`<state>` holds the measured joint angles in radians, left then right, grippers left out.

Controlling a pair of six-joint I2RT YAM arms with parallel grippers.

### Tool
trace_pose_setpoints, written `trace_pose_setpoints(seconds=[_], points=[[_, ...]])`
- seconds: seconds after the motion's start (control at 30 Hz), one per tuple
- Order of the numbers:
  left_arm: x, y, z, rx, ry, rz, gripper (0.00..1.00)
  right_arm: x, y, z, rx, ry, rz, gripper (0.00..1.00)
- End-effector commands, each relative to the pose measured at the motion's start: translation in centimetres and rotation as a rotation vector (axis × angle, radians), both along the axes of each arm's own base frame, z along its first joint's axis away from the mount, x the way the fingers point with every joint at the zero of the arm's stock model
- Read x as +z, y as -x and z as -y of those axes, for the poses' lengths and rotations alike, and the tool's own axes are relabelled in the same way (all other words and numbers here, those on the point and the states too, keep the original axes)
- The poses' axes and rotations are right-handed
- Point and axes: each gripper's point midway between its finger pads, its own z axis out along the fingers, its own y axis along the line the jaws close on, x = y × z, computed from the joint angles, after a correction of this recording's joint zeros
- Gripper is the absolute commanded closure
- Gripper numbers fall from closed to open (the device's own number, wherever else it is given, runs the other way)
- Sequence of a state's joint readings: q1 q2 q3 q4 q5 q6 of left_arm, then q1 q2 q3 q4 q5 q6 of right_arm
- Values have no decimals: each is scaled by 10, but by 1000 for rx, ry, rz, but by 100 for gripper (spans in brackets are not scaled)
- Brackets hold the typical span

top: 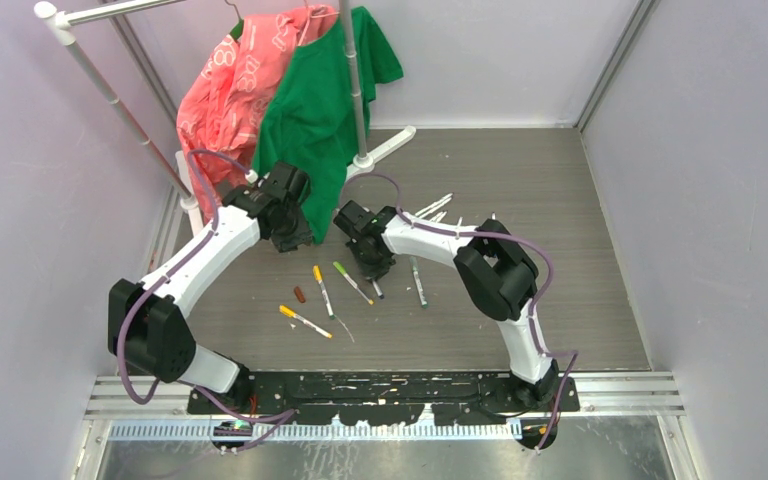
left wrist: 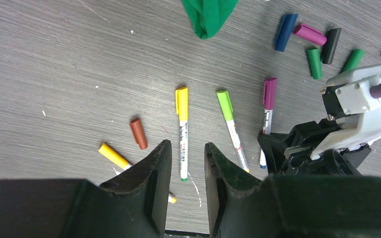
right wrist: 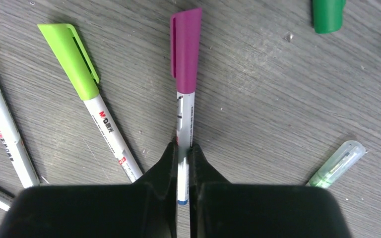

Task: Open the pen caps
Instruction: Pick up the pen from the center of the board.

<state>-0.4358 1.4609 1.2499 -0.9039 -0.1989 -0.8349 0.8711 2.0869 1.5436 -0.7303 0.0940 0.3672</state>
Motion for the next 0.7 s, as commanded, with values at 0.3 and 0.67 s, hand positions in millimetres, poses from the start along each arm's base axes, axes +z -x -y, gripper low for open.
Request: trace_pose_setpoints(seconds=[0.3, 0.67], points=[[6, -25, 50, -4, 255, 40, 68, 77, 3, -18, 28, -203, 74, 99], [-10, -34, 78, 18, 388, -19, 67, 112, 8, -39, 39, -340, 51, 99]])
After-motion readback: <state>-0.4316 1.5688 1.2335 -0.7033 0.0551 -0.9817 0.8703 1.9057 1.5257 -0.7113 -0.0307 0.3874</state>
